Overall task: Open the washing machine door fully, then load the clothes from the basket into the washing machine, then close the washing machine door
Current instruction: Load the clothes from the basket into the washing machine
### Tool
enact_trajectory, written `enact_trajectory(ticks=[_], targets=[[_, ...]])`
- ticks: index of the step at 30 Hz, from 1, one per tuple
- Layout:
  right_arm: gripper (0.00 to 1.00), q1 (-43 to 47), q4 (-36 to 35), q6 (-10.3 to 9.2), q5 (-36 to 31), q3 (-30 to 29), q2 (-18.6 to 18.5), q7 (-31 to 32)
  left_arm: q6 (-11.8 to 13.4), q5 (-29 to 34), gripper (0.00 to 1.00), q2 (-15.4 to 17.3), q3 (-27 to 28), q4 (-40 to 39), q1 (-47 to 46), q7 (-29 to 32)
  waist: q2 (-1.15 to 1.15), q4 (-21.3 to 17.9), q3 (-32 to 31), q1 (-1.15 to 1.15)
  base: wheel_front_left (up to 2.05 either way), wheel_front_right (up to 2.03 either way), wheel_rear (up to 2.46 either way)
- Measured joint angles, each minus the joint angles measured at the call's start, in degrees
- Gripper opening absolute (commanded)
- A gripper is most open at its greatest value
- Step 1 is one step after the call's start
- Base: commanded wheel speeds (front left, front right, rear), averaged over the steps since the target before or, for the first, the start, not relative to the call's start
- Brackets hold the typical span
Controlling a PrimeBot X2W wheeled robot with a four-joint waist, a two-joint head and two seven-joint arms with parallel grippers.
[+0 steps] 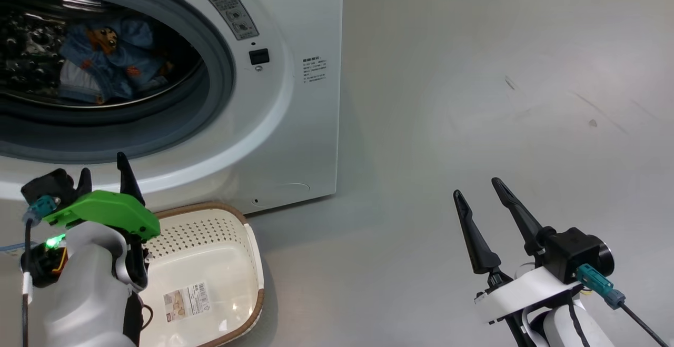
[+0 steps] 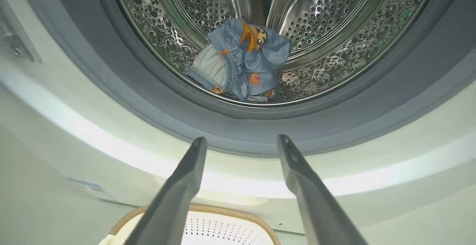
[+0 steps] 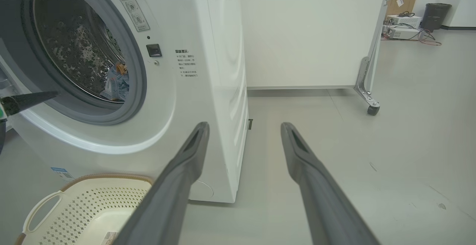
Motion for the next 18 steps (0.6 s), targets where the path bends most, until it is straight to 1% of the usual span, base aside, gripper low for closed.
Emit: enact_trajectory(ticks=[1,6,11,18], targets=[[1.00,0.20,-0.03,0.00,0.01,-0.11,-0.03,0.00,-0.40,-0.09,1.00,-0.03,-0.02,-0.81,0.94,-0.02,0.00,0.26,-0.56,0.00,0.00,0.00,0.00],[1.00,1.76,-0.07,0.00,0.07,-0.46,-0.18,0.00,-0.83,-0.07,1.00,-0.05,0.08,-6.92,4.69,-0.15,0.00,1.71,-2.84,0.00,0.00,0.00,0.00],[1.00,2.39,-0.12,0.00,0.08,-1.15,-0.43,0.00,-0.85,-0.07,1.00,-0.25,0.55,-10.80,9.95,-0.15,0.00,3.14,-4.68,0.00,0.00,0.00,0.00],[1.00,4.39,-0.27,0.01,0.08,-1.33,-1.45,0.00,-0.90,-0.01,1.00,-0.58,0.90,-18.19,16.97,-0.16,0.00,5.22,-6.59,0.00,0.00,0.00,0.00]])
